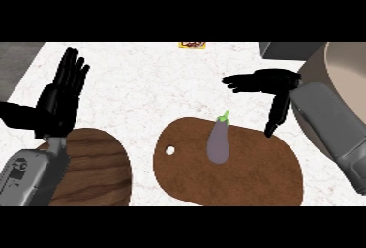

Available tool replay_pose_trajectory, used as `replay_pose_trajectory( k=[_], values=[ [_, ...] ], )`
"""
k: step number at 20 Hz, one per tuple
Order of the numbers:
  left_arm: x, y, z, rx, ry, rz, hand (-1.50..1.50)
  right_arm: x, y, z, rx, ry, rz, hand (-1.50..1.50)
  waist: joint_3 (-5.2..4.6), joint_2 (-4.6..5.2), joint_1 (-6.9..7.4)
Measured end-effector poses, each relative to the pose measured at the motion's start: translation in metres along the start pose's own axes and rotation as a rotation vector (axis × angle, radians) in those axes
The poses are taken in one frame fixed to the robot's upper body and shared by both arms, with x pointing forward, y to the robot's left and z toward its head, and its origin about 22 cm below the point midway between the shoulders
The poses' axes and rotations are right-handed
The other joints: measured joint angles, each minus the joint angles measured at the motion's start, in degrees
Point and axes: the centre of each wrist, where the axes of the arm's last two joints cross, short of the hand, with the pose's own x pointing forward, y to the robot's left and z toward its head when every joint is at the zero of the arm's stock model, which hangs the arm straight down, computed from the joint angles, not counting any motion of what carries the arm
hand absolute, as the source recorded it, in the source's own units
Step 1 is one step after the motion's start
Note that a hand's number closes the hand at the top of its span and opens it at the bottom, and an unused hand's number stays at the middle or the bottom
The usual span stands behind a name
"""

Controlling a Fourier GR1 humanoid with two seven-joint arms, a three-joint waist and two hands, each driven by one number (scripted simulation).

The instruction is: Pick the eggplant from the cutting board and place it in the pot

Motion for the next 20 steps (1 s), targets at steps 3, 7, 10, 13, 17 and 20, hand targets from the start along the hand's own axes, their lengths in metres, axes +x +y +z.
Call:
replay_pose_trajectory(
  k=[3,7,10,13,17,20],
  values=[
    [-0.003,0.002,0.0,0.005,0.004,0.003,0.0,-0.004,0.007,-0.015,0.039,0.043,0.005,-1.5,-0.02,-0.05,-0.43],
    [0.002,0.004,0.004,0.008,0.001,0.003,0.0,-0.007,0.011,-0.024,0.07,0.076,0.013,-1.5,-0.01,-0.19,-0.76],
    [-0.001,0.008,0.005,0.015,0.005,-0.003,0.0,-0.006,0.02,-0.04,0.097,0.071,0.019,-1.5,-0.04,-0.31,-1.2],
    [-0.003,0.011,0.007,0.019,0.004,-0.002,0.0,-0.005,0.023,-0.045,0.1,0.058,0.027,-1.5,-0.03,-0.34,-1.34],
    [-0.009,0.011,0.011,0.029,0.007,-0.008,0.0,-0.007,0.033,-0.056,0.095,0.023,0.024,-1.5,-0.05,-0.46,-1.7],
    [-0.006,0.008,0.011,0.031,0.007,-0.009,0.0,-0.005,0.037,-0.061,0.102,0.027,0.042,-1.5,-0.06,-0.55,-1.93]
  ],
)
